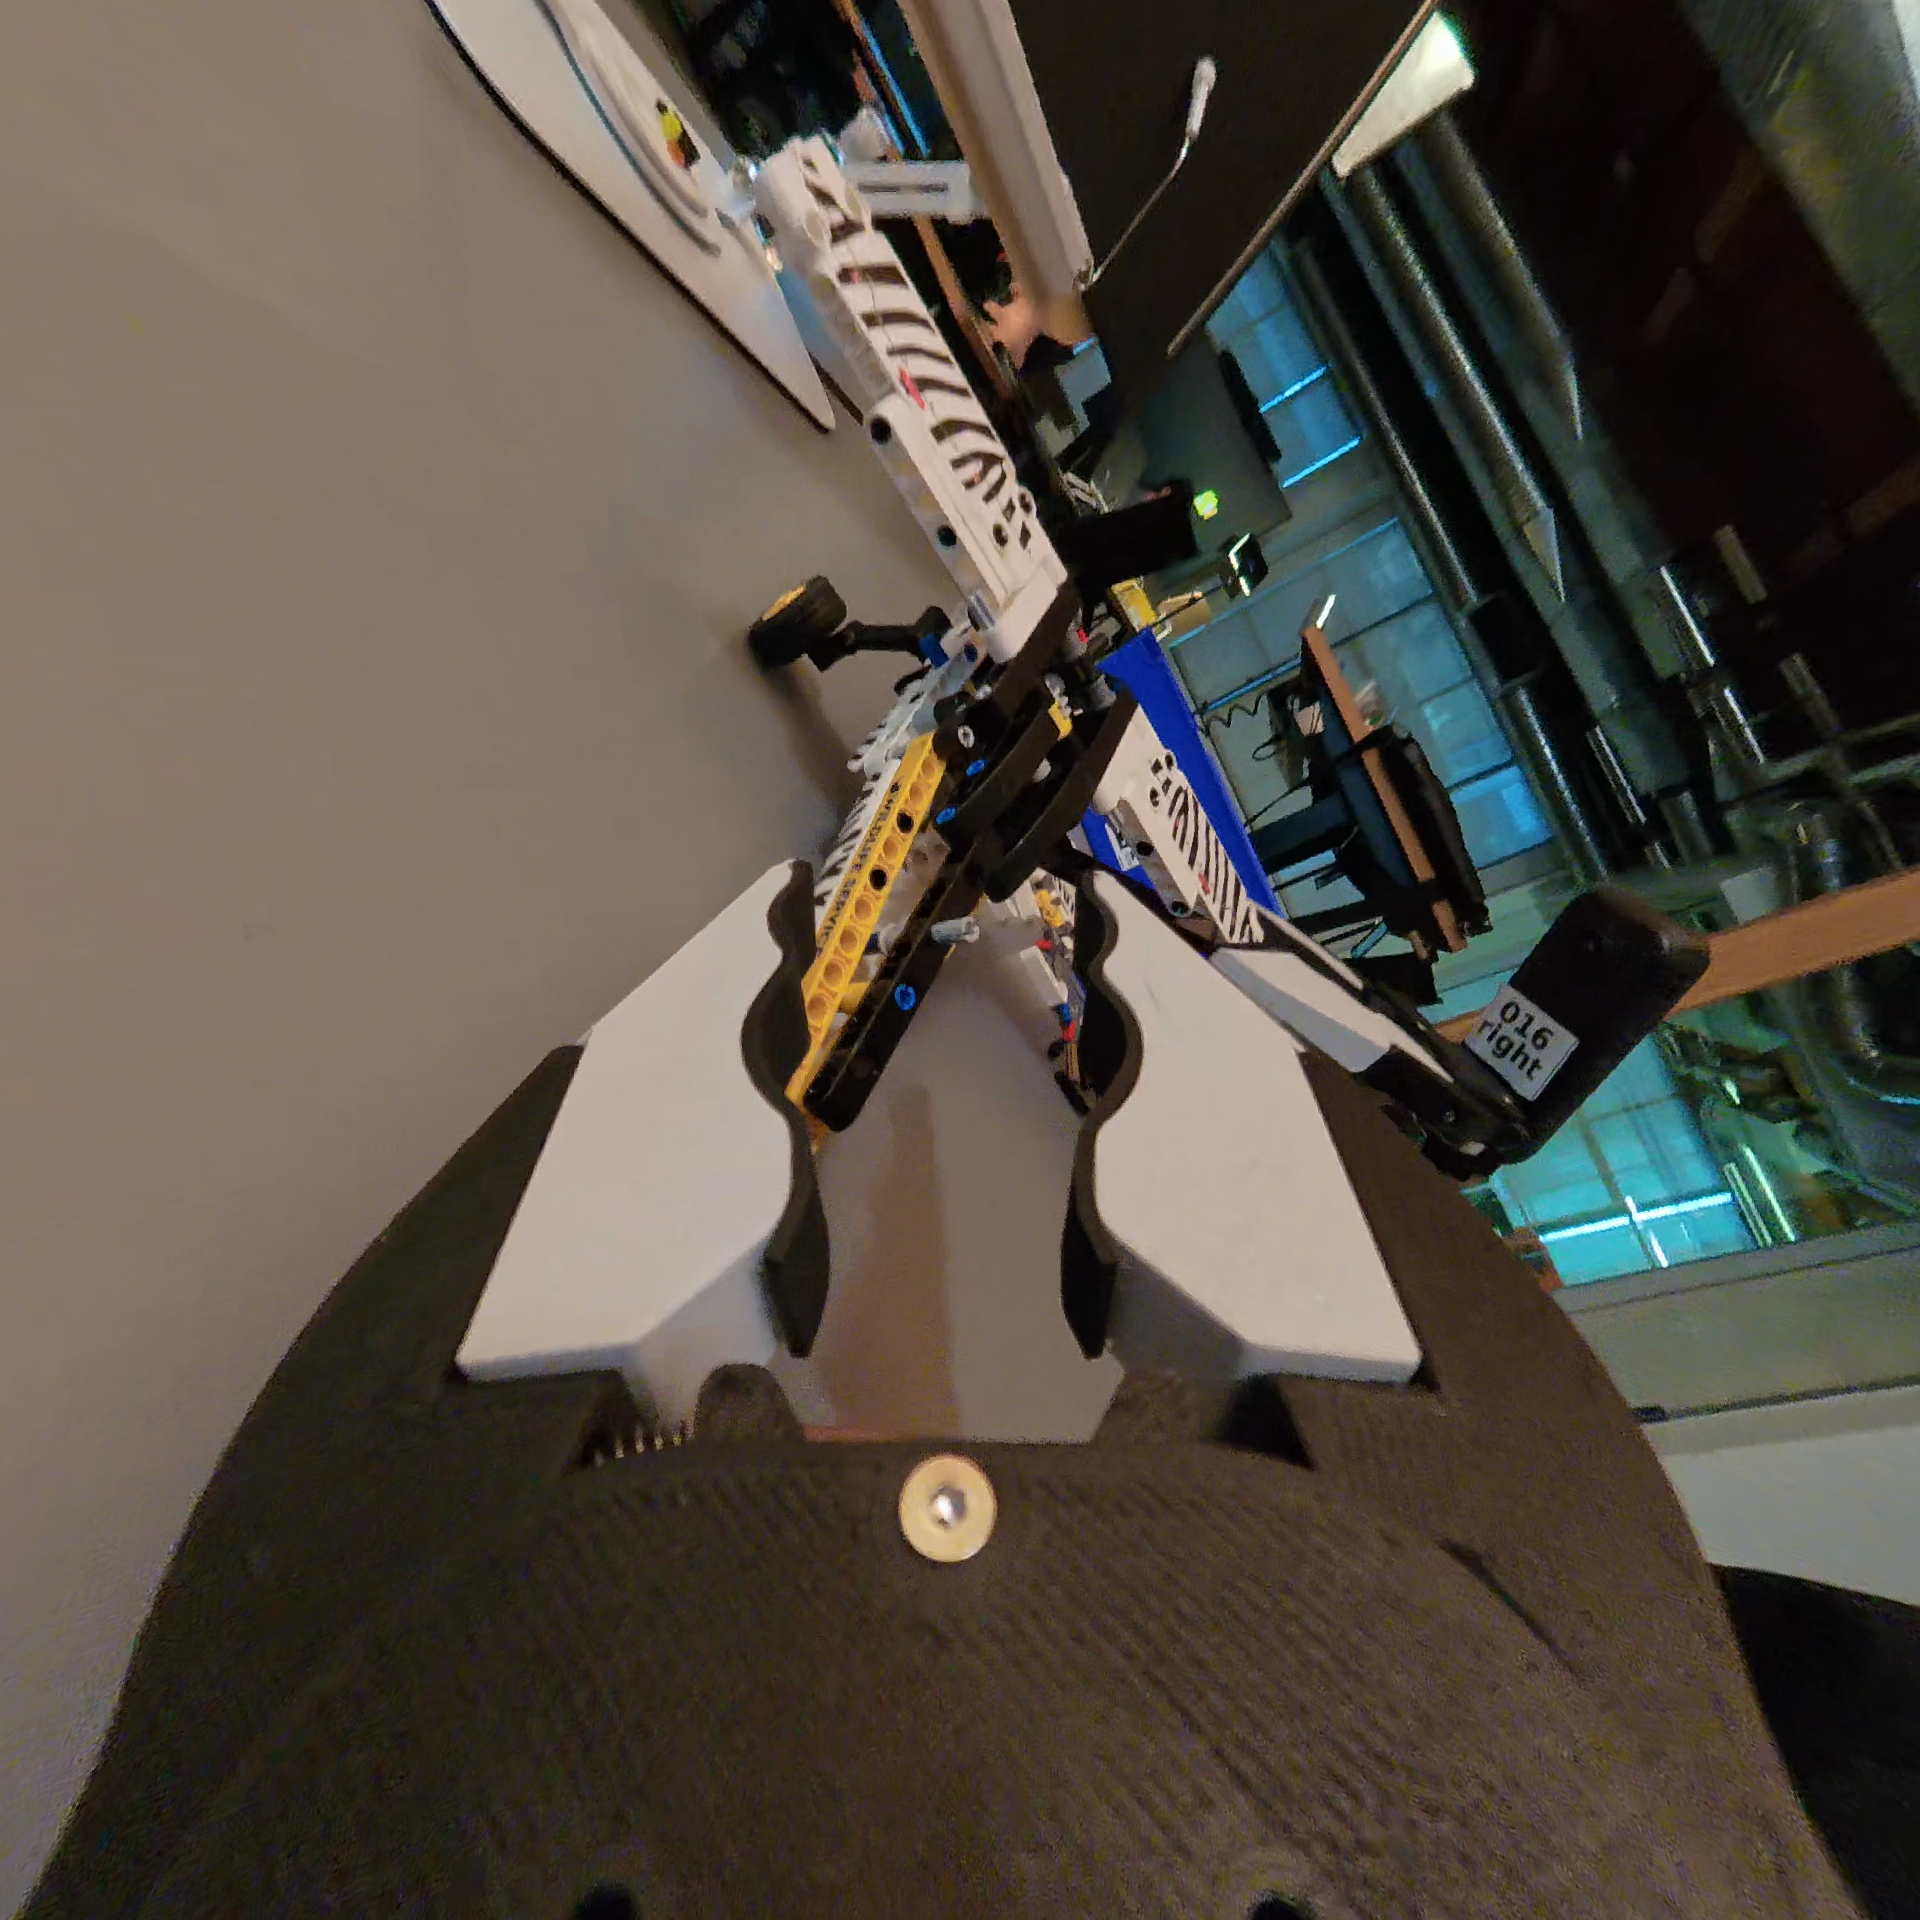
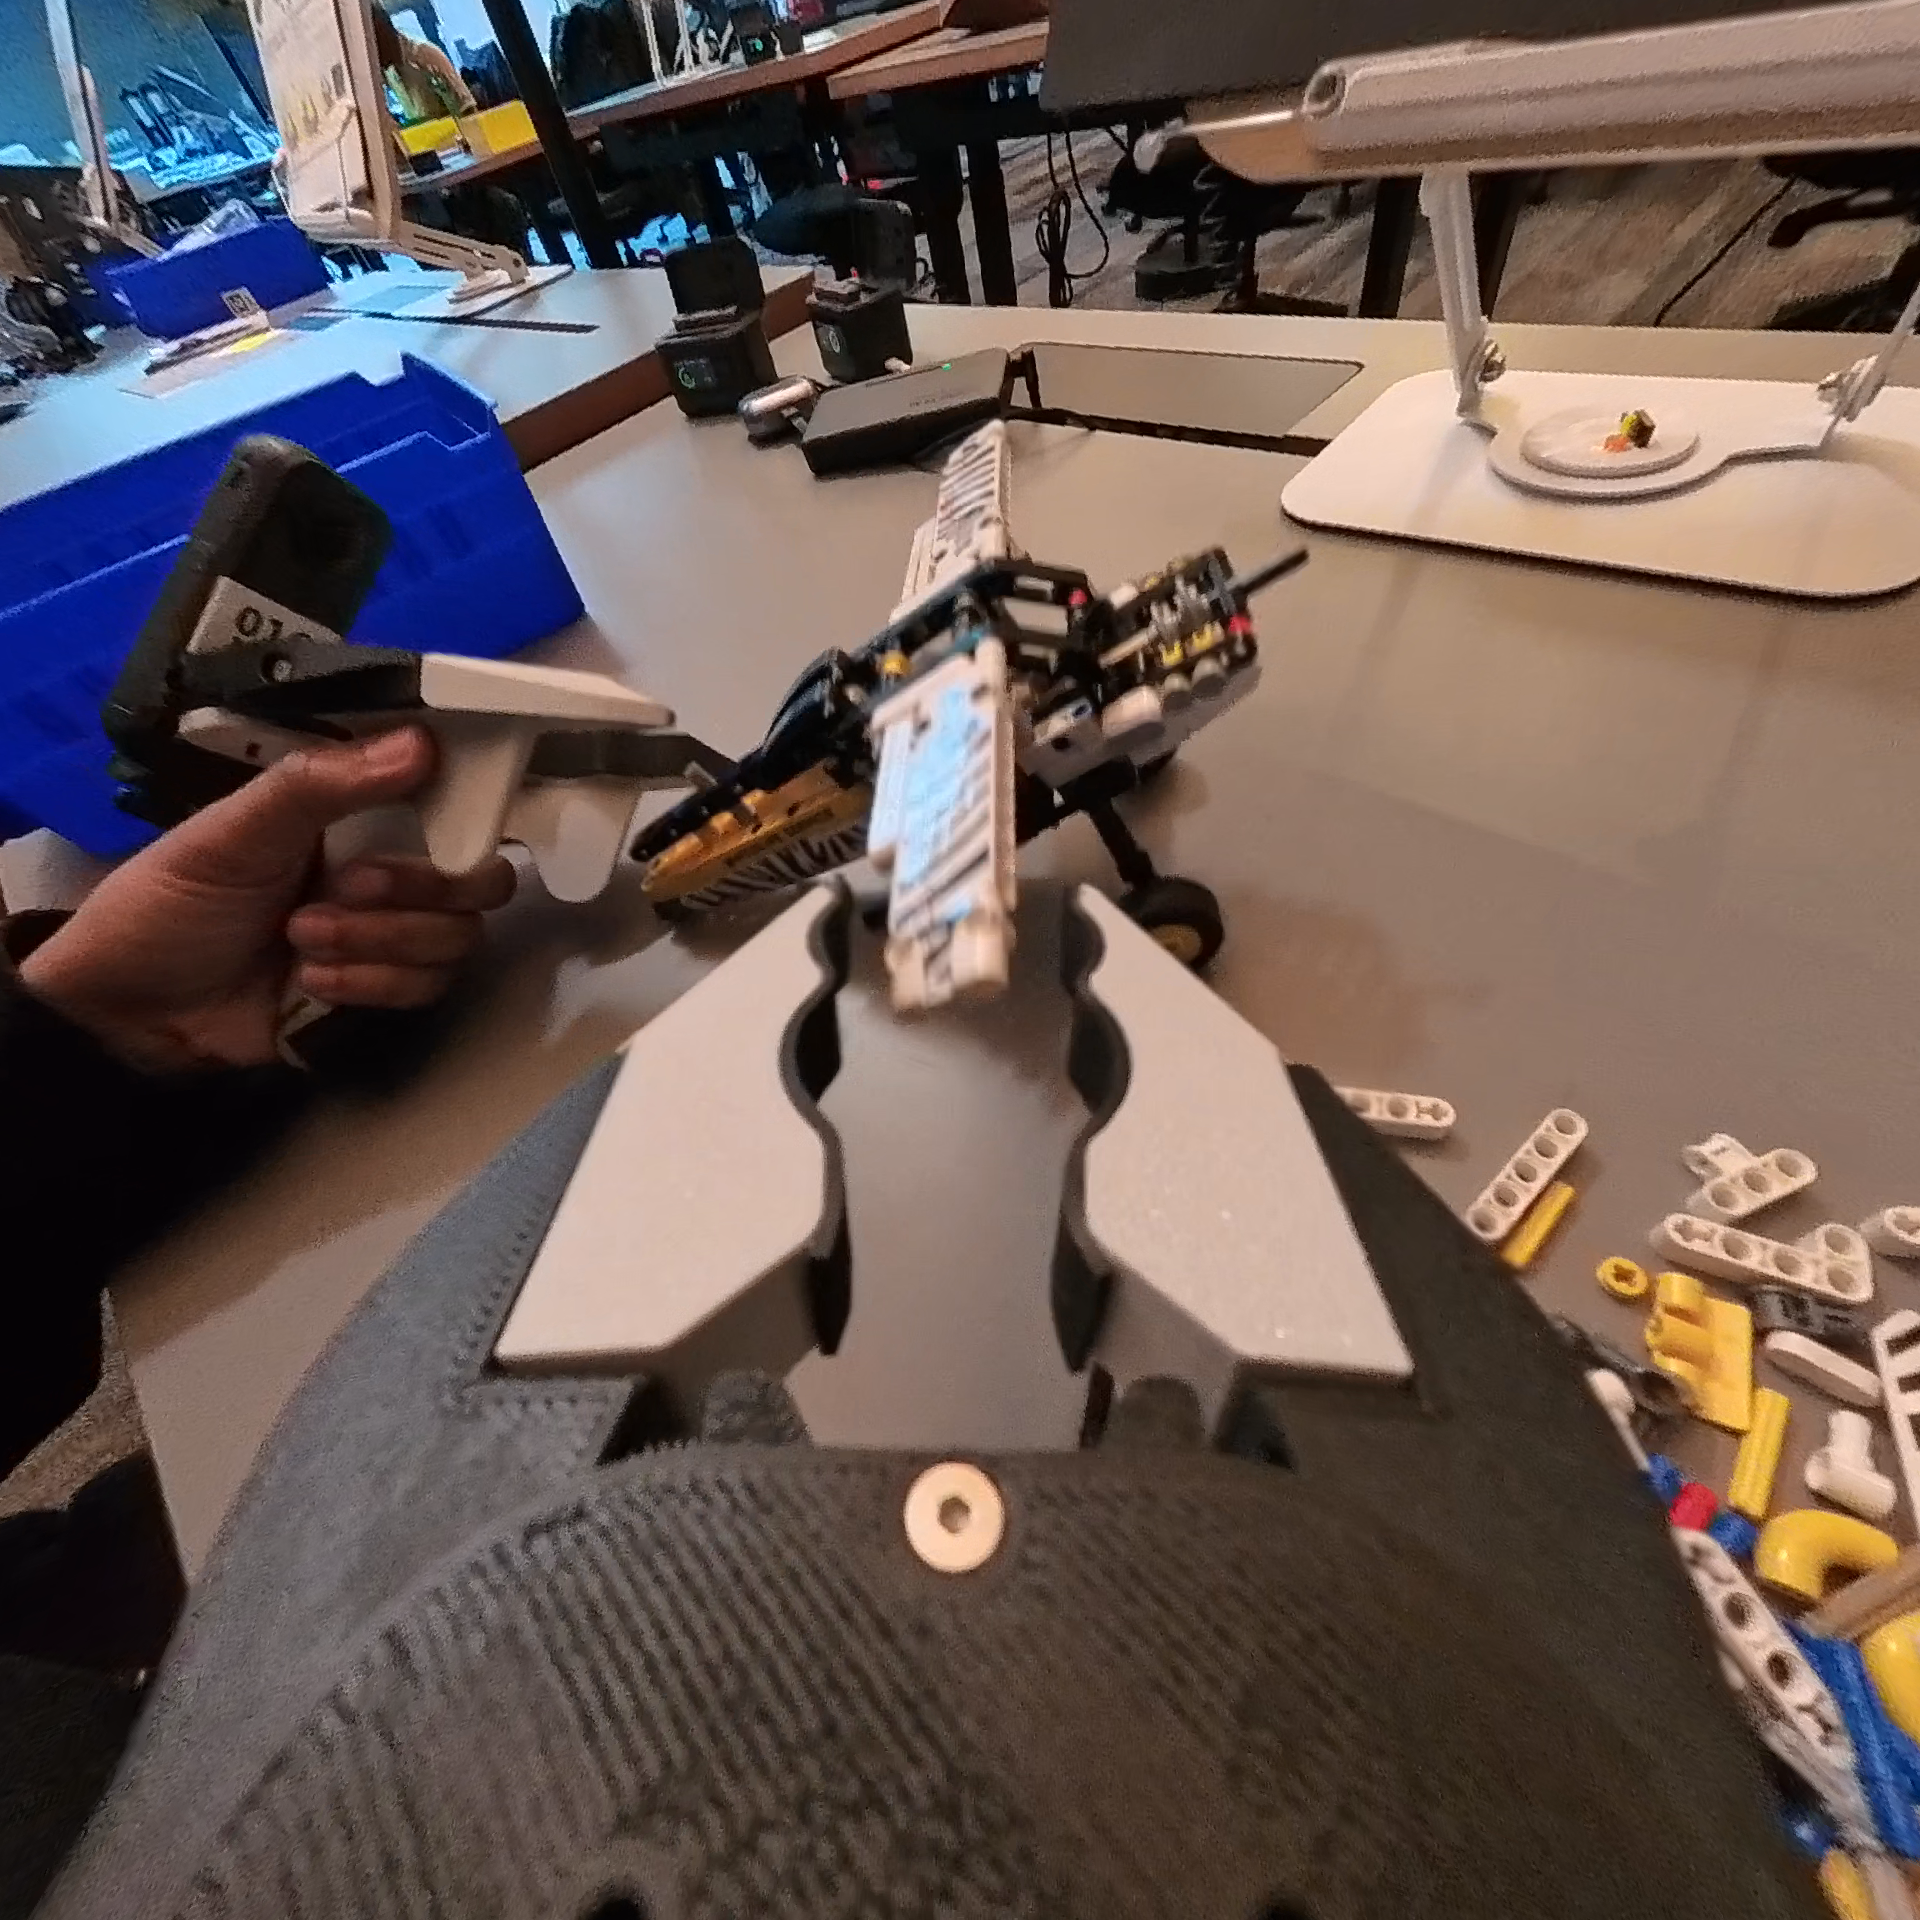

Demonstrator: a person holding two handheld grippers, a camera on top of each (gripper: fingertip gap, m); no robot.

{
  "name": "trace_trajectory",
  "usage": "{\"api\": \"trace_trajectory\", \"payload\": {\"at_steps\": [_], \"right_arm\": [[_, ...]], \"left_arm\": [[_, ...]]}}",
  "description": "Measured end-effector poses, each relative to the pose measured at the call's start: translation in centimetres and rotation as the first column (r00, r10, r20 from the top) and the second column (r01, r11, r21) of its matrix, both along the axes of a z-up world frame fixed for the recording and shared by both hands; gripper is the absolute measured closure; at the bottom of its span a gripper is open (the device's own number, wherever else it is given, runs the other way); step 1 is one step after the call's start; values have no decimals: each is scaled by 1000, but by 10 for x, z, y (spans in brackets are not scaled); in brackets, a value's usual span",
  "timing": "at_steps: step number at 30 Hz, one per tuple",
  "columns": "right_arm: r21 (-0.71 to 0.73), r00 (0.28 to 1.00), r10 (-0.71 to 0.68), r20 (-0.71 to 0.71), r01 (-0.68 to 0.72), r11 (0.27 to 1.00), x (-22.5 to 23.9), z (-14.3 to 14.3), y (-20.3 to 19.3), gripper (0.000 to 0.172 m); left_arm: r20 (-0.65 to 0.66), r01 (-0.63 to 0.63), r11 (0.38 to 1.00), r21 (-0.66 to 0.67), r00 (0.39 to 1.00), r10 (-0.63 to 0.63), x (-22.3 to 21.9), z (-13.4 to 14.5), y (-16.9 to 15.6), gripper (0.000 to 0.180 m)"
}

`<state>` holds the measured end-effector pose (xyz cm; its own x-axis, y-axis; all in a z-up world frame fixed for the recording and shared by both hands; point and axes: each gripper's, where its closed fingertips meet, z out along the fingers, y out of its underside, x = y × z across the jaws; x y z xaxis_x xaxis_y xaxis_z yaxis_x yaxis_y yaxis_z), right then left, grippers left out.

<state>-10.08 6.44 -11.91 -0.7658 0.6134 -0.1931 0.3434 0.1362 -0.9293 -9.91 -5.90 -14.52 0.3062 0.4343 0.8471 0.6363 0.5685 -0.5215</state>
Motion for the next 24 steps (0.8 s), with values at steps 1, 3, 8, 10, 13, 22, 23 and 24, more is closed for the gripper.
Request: {"api": "trace_trajectory", "payload": {"at_steps": [1, 3, 8, 10, 13, 22, 23, 24], "right_arm": [[-10, 1000, 6, -2, -6, 1000, 0, 3, -2, 128], [-24, 1000, 21, 5, -21, 999, 2, 6, -6, 124], [78, 998, 21, 52, -25, 997, -3, -16, -12, 111], [104, 997, 15, 69, -23, 994, -8, -25, -13, 105], [67, 991, -7, 130, -1, 998, -17, -31, -9, 109], [-483, 929, 105, 356, 87, 871, -34, 6, -4, 156], [-488, 931, 99, 351, 92, 868, -35, 5, -3, 155], [-490, 933, 96, 346, 92, 867, -34, 5, -3, 156]], "left_arm": [[4, 12, 1000, -3, 1000, -12, 1, -1, 3, 132], [20, 57, 998, -13, 998, -57, 3, -4, 12, 129], [28, 100, 995, -22, 995, -99, 6, -6, 23, 123], [20, 149, 987, -55, 989, -148, 11, -7, 31, 123], [21, 286, 951, -119, 958, -285, 28, -11, 51, 129], [21, 437, 898, -52, 900, -436, 48, -7, 73, 133], [20, 438, 897, -52, 899, -438, 48, -7, 73, 133], [19, 436, 898, -51, 900, -436, 48, -7, 73, 133]]}}
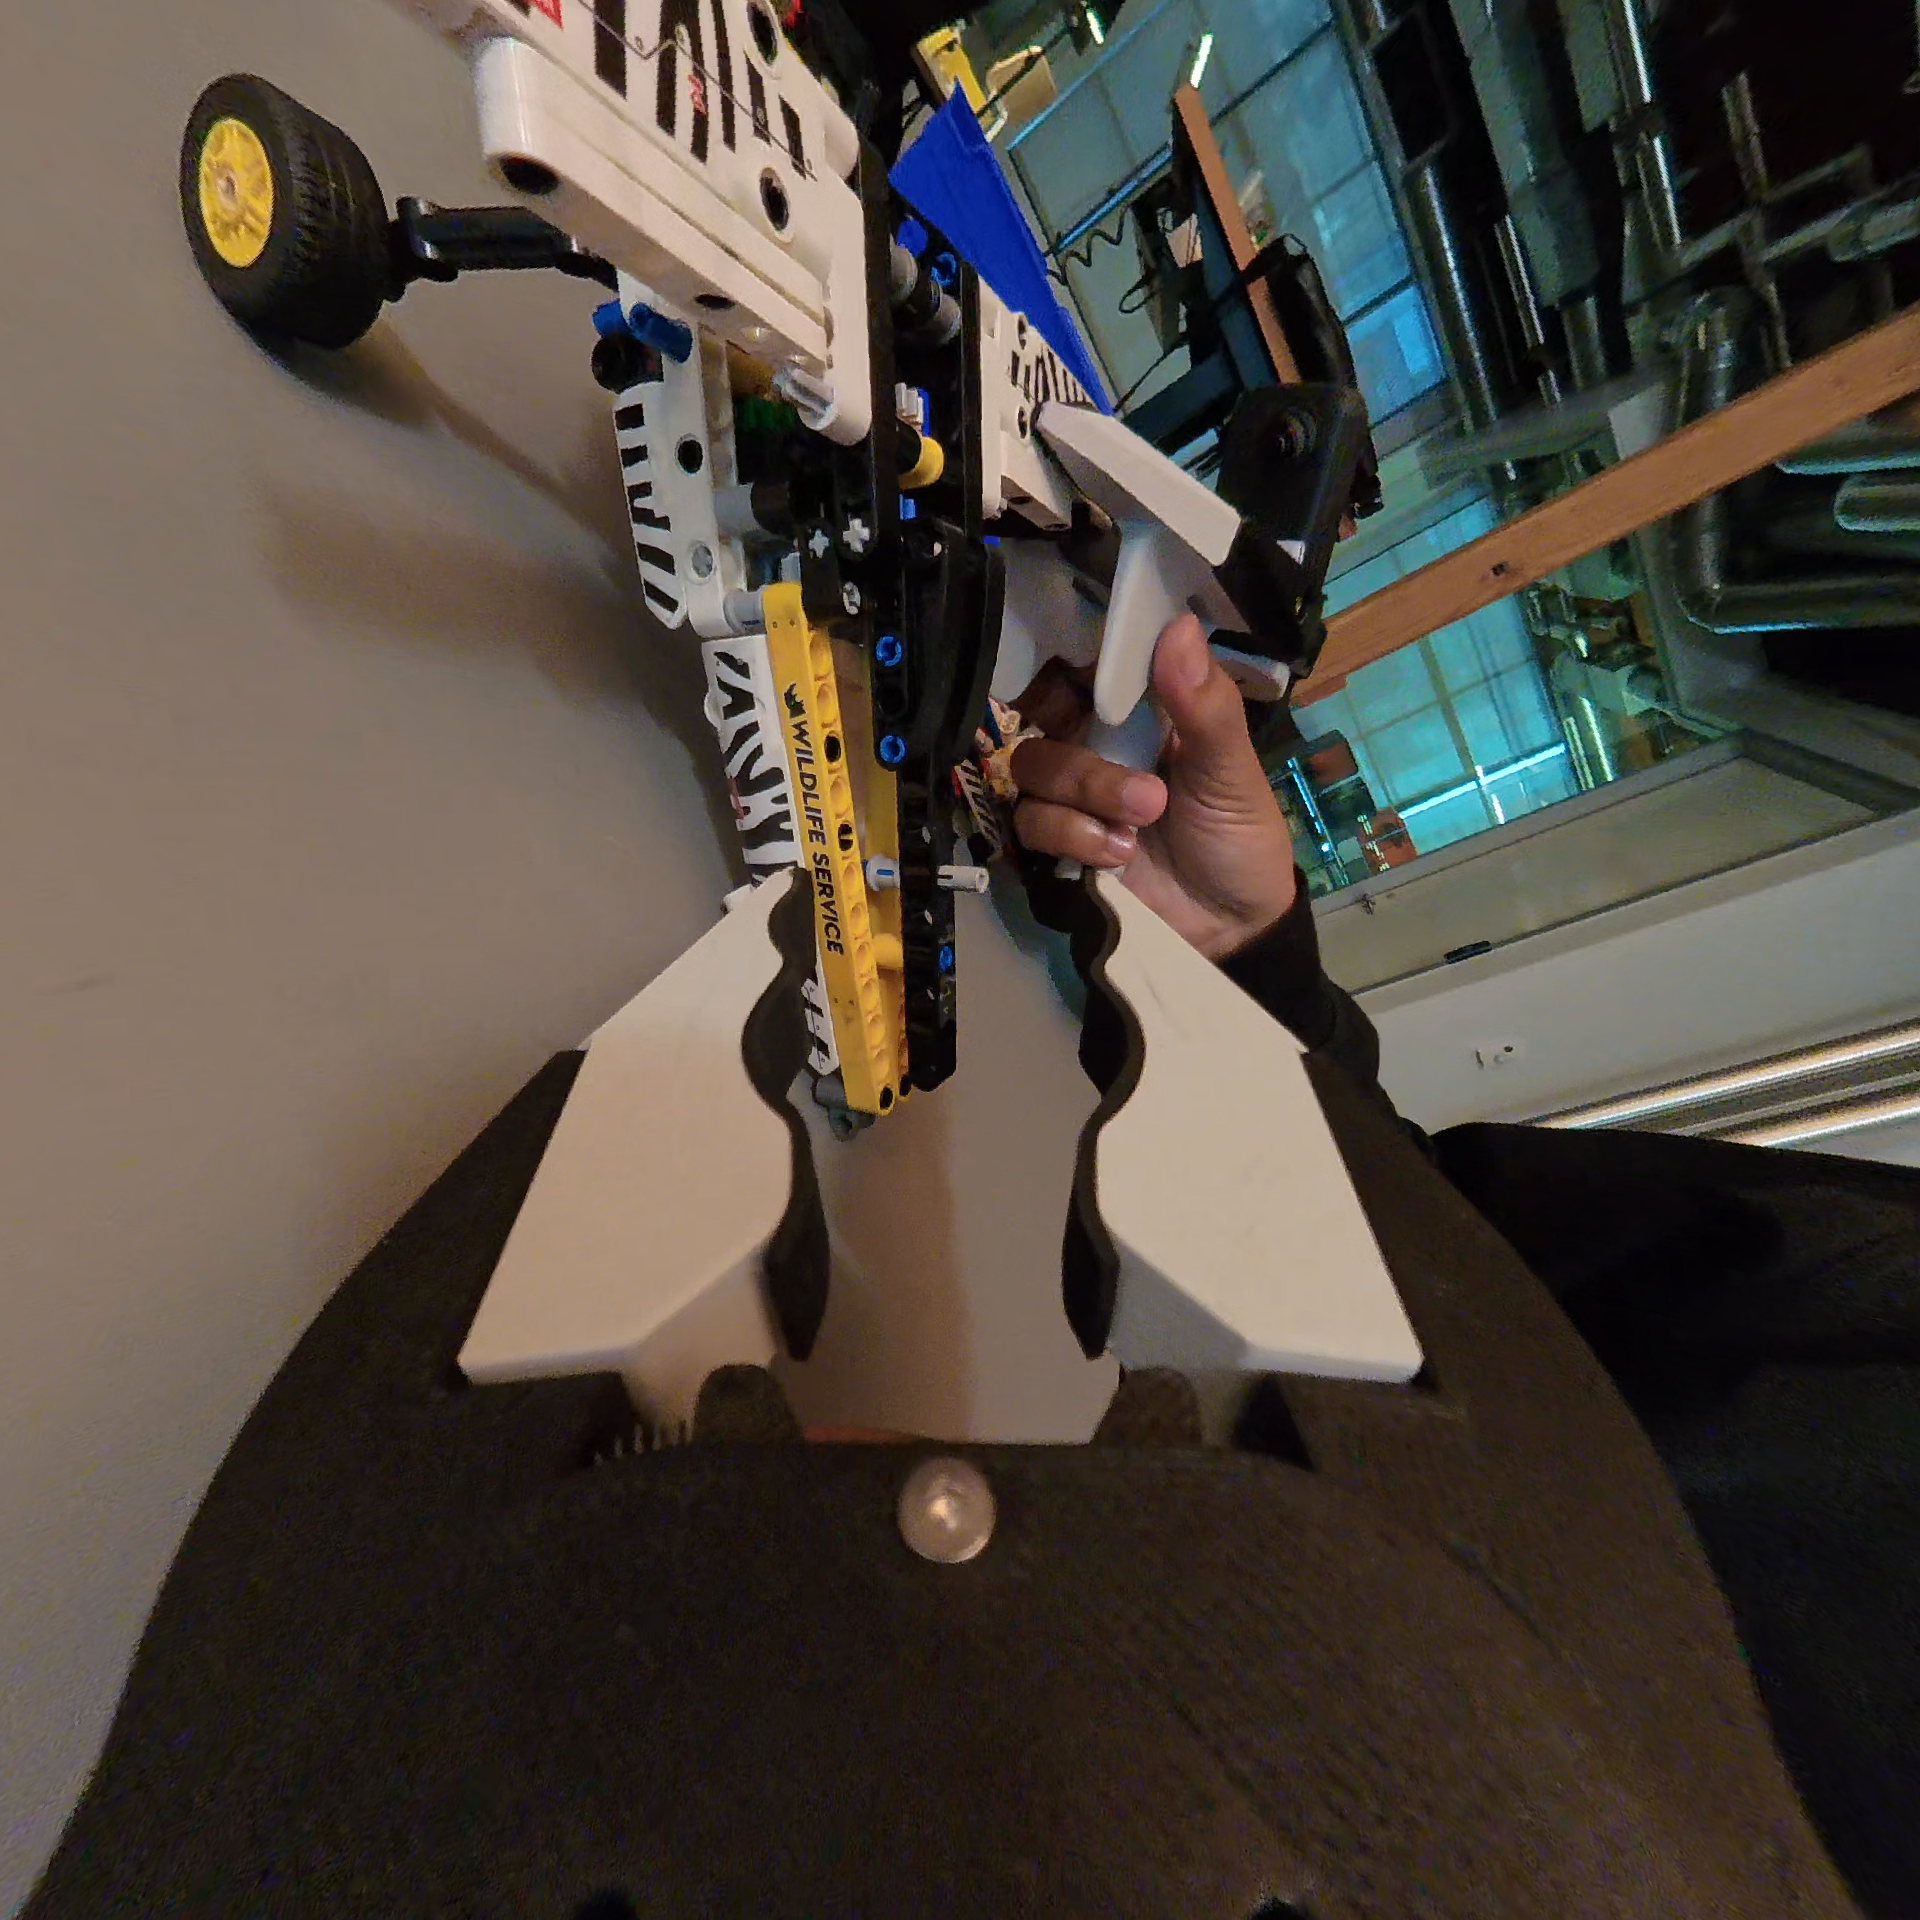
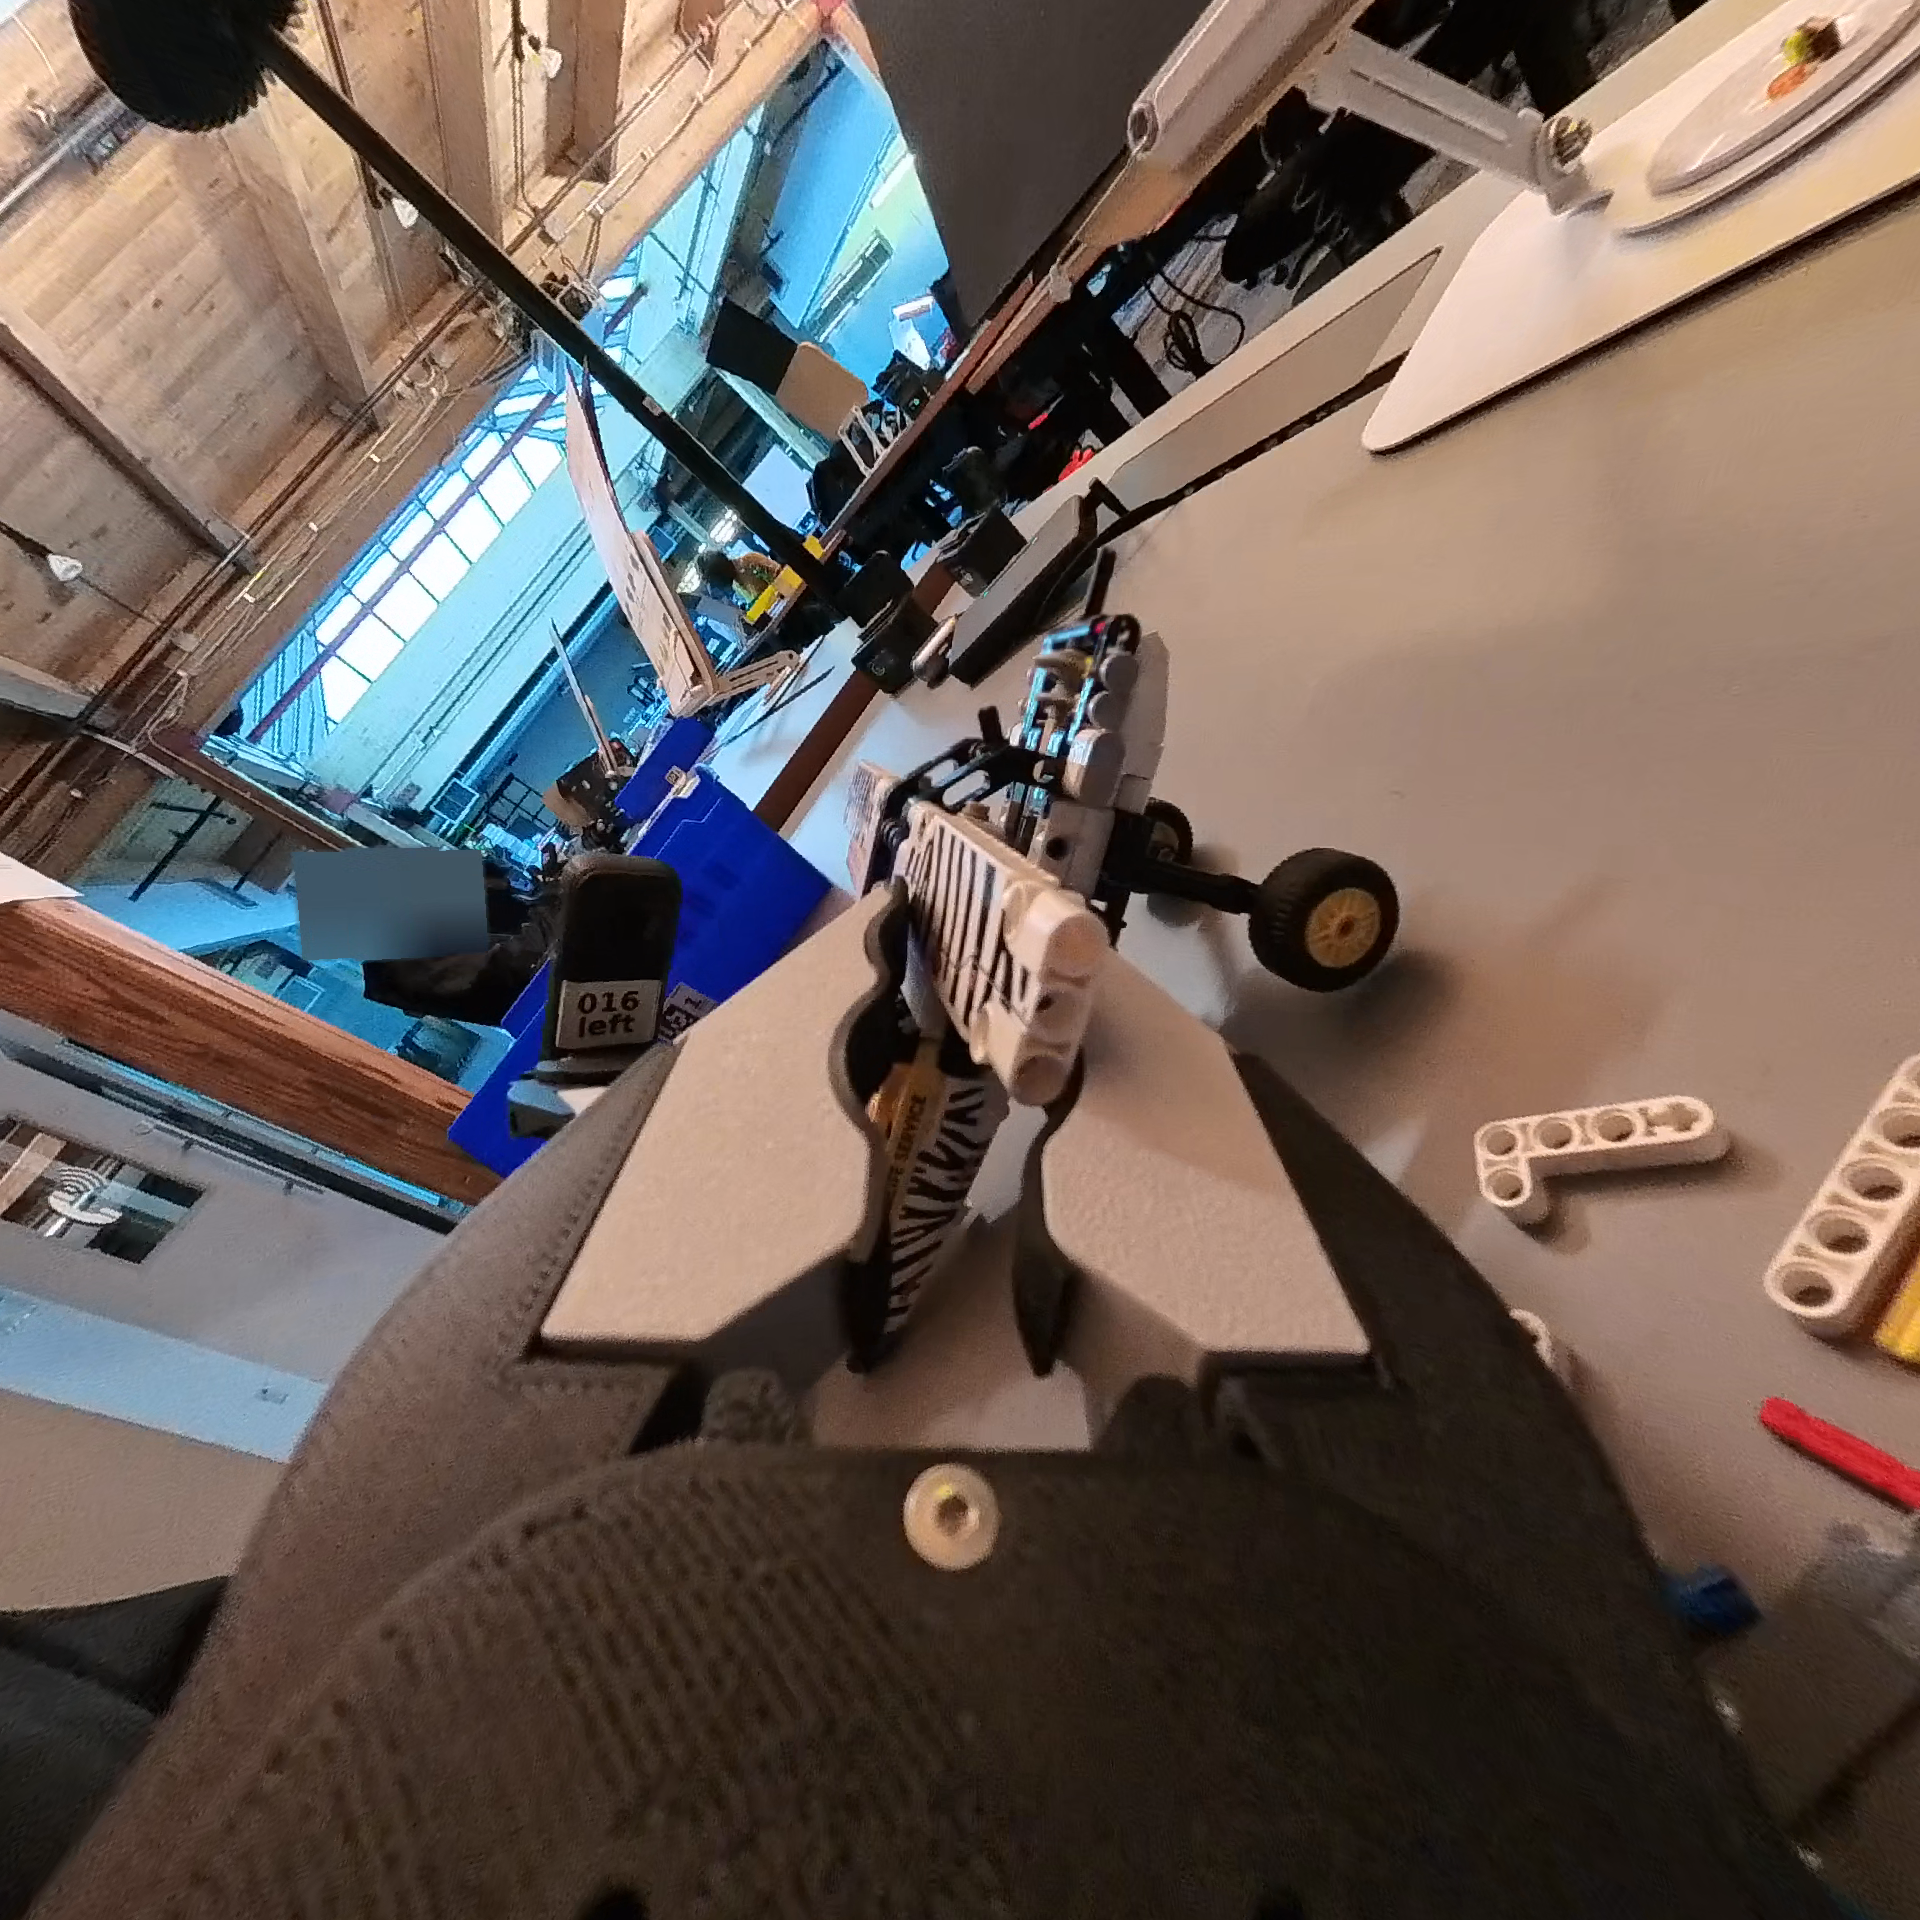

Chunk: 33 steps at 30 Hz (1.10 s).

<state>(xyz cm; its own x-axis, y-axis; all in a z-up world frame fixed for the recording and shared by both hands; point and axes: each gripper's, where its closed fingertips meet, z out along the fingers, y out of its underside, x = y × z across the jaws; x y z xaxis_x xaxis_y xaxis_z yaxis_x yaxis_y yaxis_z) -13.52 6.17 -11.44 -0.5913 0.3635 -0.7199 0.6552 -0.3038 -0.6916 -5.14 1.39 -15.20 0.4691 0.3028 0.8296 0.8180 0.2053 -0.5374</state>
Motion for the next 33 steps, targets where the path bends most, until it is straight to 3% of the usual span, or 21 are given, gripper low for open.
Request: {"api": "trace_trajectory", "payload": {"at_steps": [4, 8, 11, 14, 15, 17, 18, 19, 21, 25, 29, 33], "right_arm": [[14, 999, 24, -43, -24, 1000, 4, 7, -6, 161], [76, 988, 97, -118, -89, 993, 12, 20, -22, 165], [136, 974, 169, -151, -149, 979, 18, 26, -33, 165], [144, 956, 256, -145, -236, 961, 30, 31, -42, 166], [128, 945, 297, -136, -280, 951, 37, 34, -45, 166], [74, 918, 378, -122, -372, 925, 53, 39, -53, 166], [37, 901, 420, -107, -418, 908, 61, 42, -57, 166], [-5, 883, 462, -85, -464, 886, 69, 43, -61, 165], [-88, 848, 529, -30, -529, 844, 77, 41, -68, 166], [-163, 782, 622, 43, -608, 777, 82, 24, -86, 165], [-166, 843, 534, 64, -518, 839, 57, 18, -94, 164], [-77, 881, 462, 97, -456, 887, 48, 4, -94, 125]], "left_arm": [[-8, -42, 997, 70, 999, 43, -6, 10, -7, 134], [-84, -305, 928, 213, 941, 328, -33, 36, -51, 136], [-196, -462, 832, 308, 825, 530, -38, 63, -95, 135], [-251, -526, 775, 350, 745, 618, -34, 76, -120, 136], [-269, -565, 725, 394, 683, 679, -30, 87, -134, 140], [-315, -629, 589, 509, 500, 807, -11, 118, -168, 142], [-340, -638, 557, 531, 442, 830, -2, 133, -180, 147], [-366, -643, 559, 523, 423, 829, 5, 145, -187, 148], [-400, -647, 606, 462, 457, 794, 12, 162, -193, 146], [-400, -613, 723, 318, 605, 688, 21, 172, -187, 141], [-393, -563, 808, 173, 713, 581, 18, 157, -165, 139], [-383, -497, 868, -17, 805, 454, 9, 127, -132, 134]]}}
